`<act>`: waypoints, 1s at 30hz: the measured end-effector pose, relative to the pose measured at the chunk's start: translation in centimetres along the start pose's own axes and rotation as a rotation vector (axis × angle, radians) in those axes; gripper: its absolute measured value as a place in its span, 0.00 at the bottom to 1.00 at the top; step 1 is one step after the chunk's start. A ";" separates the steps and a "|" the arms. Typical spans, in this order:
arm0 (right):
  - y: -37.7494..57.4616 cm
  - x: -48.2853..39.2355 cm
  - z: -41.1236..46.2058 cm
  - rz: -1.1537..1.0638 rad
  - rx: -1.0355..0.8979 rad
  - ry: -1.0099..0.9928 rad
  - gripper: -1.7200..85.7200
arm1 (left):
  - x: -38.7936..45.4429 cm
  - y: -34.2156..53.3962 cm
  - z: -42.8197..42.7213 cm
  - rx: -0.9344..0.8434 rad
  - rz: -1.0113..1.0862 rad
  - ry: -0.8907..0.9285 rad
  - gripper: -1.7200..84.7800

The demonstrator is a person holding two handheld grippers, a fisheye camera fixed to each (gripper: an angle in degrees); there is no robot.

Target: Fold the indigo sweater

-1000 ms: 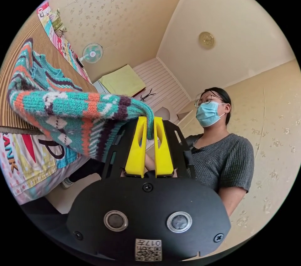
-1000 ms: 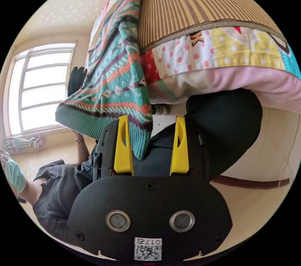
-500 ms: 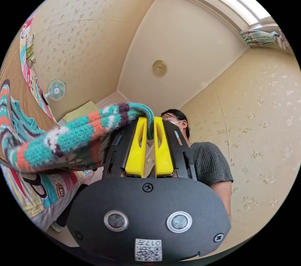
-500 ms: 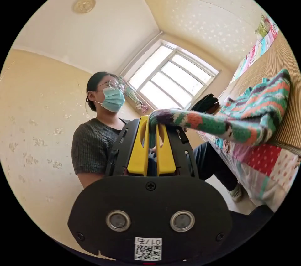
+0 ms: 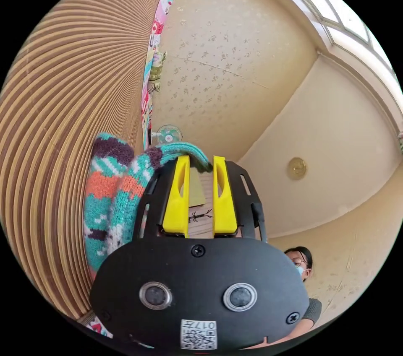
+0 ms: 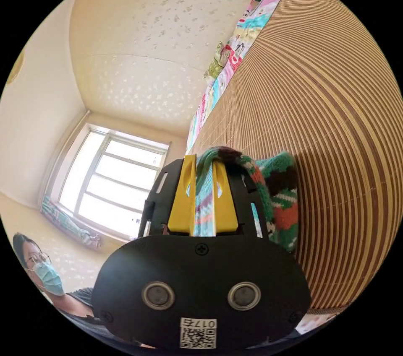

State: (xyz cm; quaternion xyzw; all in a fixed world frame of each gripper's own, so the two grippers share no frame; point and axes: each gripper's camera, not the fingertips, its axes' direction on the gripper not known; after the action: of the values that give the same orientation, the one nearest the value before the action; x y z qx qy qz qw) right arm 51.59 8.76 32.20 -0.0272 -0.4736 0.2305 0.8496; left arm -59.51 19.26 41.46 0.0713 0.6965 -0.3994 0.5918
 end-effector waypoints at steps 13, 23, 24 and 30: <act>12.6 -15.2 1.1 -0.558 0.023 0.136 0.17 | 10.3 10.3 -1.8 -0.030 0.466 -0.769 0.26; 29.1 -24.5 21.9 -0.898 -0.536 0.483 0.20 | 2.4 13.6 4.4 -0.052 0.043 -0.682 0.13; 29.6 -23.3 23.1 -0.810 -0.536 0.558 0.18 | 3.5 13.4 6.1 -0.069 0.085 -0.598 0.12; 29.3 -20.9 20.5 -0.631 -0.515 0.440 0.07 | 10.8 15.8 26.9 -0.378 0.517 -0.518 0.09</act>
State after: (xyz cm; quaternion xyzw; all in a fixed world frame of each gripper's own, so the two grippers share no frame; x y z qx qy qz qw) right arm 14.82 22.64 19.13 -0.1402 -0.3089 -0.1758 0.9241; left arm -32.94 8.65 25.03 0.0311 0.5447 -0.1072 0.8312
